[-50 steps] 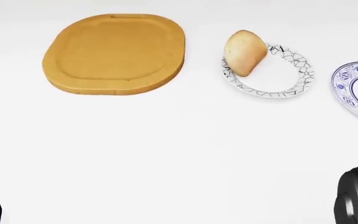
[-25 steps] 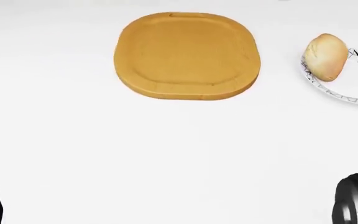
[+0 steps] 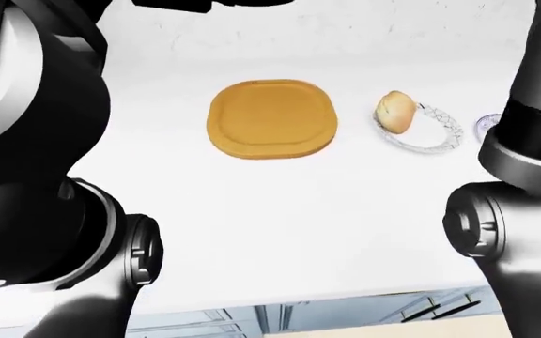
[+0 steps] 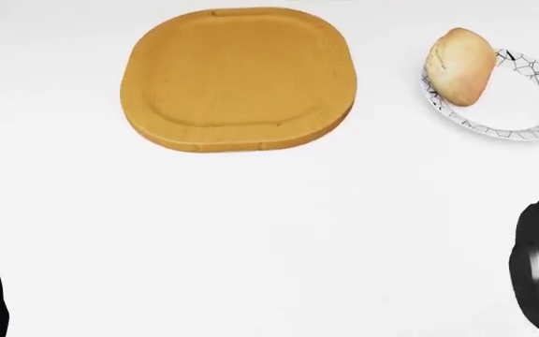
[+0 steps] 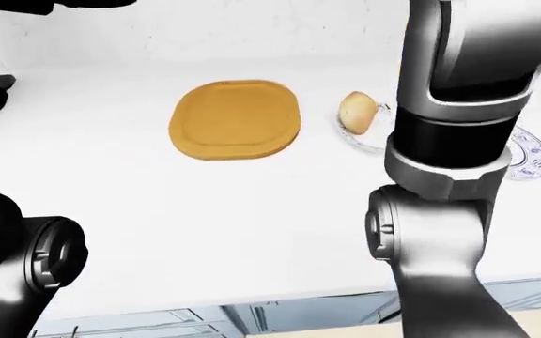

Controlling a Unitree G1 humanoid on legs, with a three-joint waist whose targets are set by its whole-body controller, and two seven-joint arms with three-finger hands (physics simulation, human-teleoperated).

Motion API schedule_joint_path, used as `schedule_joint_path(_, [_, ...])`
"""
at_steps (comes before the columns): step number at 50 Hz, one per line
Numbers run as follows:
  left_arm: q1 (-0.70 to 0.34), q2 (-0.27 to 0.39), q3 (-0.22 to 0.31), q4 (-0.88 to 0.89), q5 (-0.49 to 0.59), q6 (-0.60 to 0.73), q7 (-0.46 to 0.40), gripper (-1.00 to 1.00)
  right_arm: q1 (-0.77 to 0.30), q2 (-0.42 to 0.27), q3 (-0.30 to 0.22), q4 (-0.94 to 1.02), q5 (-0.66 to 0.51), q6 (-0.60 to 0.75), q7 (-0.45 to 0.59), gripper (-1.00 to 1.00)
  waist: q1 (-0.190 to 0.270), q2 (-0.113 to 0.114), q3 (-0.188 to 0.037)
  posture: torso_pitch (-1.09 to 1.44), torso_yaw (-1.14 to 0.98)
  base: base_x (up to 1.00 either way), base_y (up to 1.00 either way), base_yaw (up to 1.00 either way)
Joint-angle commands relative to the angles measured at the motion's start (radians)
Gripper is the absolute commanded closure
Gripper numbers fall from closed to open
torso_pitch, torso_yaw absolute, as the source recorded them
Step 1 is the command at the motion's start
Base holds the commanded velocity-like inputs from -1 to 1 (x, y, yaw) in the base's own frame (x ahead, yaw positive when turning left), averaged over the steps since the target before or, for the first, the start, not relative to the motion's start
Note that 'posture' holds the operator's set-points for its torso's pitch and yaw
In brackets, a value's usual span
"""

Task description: Place all breads on the cutting board.

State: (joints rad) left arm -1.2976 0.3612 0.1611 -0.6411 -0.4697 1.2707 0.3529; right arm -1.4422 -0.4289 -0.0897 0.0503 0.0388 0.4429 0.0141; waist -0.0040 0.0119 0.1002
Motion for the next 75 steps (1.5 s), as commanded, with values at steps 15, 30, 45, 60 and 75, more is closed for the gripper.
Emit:
schedule_joint_path(15, [-0.029, 0.018, 0.029, -0.01, 0.003, -0.023, 0.001, -1.0, -0.645, 0.156, 0.06, 1.041, -0.304, -0.422, 0.157, 1.0, -0.034, 0.018, -0.023, 0.0, 0.0, 0.0, 0.0, 0.0])
schedule_joint_path(30, [-0.031, 0.031, 0.039, -0.004, -0.022, -0.032, 0.01, -1.0, -0.617, 0.257, 0.081, 1.236, -0.515, -0.427, 0.088, 1.0, -0.029, 0.019, -0.024, 0.0, 0.0, 0.0, 0.0, 0.0])
schedule_joint_path(45, [-0.03, 0.038, 0.036, 0.005, -0.05, -0.043, 0.028, -1.0, -0.54, 0.341, 0.157, 1.257, -0.822, -0.432, 0.119, 1.0, -0.024, 0.026, -0.029, 0.0, 0.0, 0.0, 0.0, 0.0])
schedule_joint_path(60, [-0.033, 0.048, 0.045, 0.006, -0.079, -0.041, 0.044, -1.0, -0.44, 0.448, 0.156, 1.26, -0.975, -0.41, 0.147, 1.0, -0.023, 0.032, -0.036, 0.0, 0.0, 0.0, 0.0, 0.0])
schedule_joint_path(75, [-0.027, 0.06, 0.041, 0.009, -0.095, -0.053, 0.057, -1.0, -0.365, 0.481, 0.166, 1.262, -1.072, -0.41, 0.178, 1.0, -0.025, 0.034, -0.04, 0.0, 0.0, 0.0, 0.0, 0.0])
